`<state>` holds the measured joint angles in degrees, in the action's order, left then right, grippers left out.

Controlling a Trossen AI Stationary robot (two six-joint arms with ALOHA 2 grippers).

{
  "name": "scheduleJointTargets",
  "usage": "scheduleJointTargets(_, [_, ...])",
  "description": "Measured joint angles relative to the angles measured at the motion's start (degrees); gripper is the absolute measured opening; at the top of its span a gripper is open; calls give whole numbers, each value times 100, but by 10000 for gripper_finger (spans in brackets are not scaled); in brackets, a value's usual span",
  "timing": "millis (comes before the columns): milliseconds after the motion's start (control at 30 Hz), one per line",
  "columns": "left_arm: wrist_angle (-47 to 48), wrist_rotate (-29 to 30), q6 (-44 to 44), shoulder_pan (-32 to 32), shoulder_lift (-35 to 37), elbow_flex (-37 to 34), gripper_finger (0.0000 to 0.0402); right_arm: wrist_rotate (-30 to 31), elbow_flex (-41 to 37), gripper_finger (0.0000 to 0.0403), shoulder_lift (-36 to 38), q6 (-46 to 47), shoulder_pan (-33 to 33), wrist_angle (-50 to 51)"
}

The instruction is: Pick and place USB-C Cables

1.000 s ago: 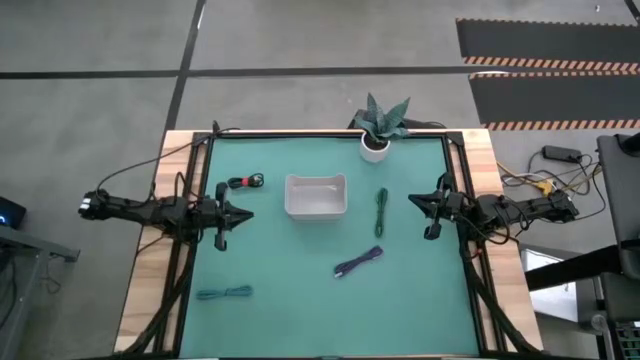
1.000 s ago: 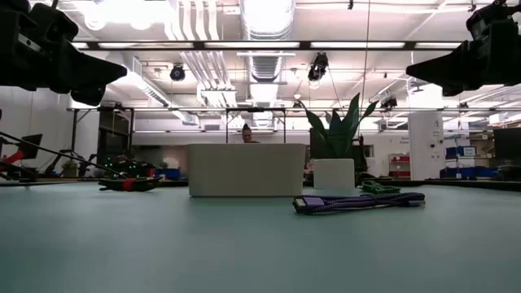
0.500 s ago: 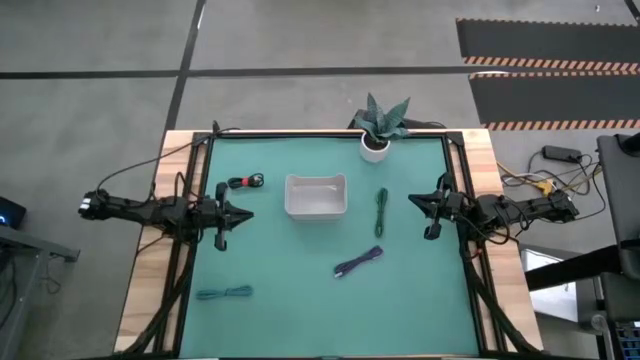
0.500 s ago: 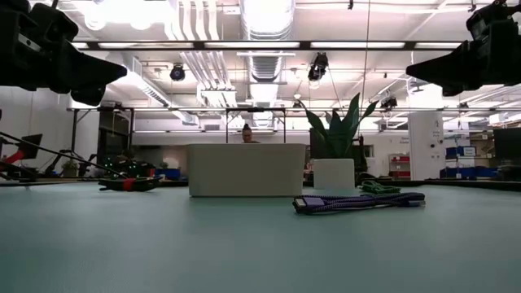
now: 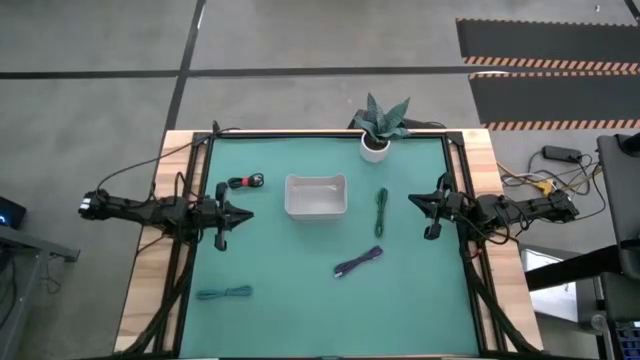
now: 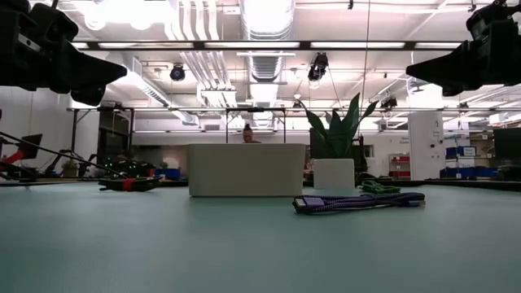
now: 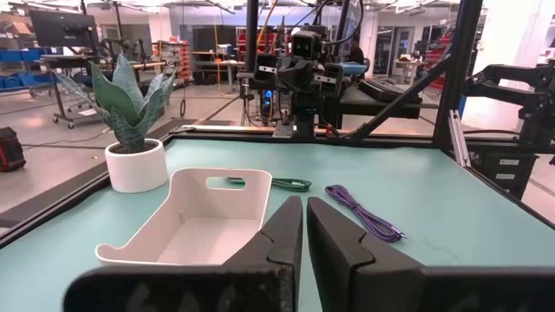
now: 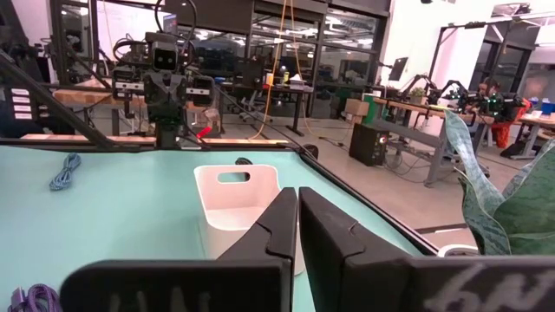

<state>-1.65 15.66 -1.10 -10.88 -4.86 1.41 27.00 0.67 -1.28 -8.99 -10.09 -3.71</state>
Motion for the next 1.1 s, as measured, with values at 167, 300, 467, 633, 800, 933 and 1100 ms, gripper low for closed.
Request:
scheduleJointTargets(167, [0, 0, 2, 0, 1, 1, 6, 0, -2, 9, -2, 0, -1, -1])
scheduleJointTargets(300, [0, 0, 2, 0, 2, 2, 6, 0, -2, 9, -2, 2, -2, 0])
scheduleJointTargets(467, [0, 0, 2, 0, 0, 2, 6, 0, -1, 9, 0, 0, -1, -1])
scheduleJointTargets(633, [0, 0, 1, 0, 0, 2, 6, 1, -1, 9, -2, 0, -1, -2])
scheduleJointTargets(800, [0, 0, 2, -1, 0, 2, 6, 2, -2, 9, -2, -282, -1, 0])
scheduleJointTargets(933, [0, 0, 2, 0, 0, 2, 6, 2, -1, 9, -2, -407, -1, -2])
scheduleJointTargets(1100, [0, 0, 2, 1, 1, 0, 6, 1, -2, 9, -2, -403, -2, -2])
